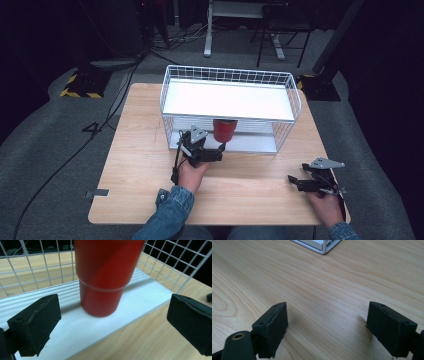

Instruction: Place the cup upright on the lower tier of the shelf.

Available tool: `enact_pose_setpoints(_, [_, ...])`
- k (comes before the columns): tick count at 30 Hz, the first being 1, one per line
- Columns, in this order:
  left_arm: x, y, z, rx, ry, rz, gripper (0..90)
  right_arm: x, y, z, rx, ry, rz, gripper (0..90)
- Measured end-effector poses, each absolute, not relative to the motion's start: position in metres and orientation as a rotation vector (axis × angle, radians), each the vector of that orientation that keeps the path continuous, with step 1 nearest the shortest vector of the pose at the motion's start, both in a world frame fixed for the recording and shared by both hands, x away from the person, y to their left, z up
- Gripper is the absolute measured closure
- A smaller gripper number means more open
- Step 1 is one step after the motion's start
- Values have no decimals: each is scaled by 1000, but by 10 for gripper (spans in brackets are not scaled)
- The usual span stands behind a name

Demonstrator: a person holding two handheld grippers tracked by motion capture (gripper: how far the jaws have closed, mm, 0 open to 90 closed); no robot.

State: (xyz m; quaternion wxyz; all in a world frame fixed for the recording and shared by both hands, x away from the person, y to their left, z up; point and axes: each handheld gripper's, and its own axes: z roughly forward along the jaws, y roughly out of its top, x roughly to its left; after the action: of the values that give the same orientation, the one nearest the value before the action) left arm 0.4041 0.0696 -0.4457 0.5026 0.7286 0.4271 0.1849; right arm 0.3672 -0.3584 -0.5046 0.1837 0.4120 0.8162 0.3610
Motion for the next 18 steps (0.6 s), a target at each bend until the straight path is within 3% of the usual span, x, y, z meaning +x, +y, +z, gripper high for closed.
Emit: enact_pose_setpoints(18, [365,114,-433,1814,1039,465,0,366,-354,-505,1153,2314,1019,163])
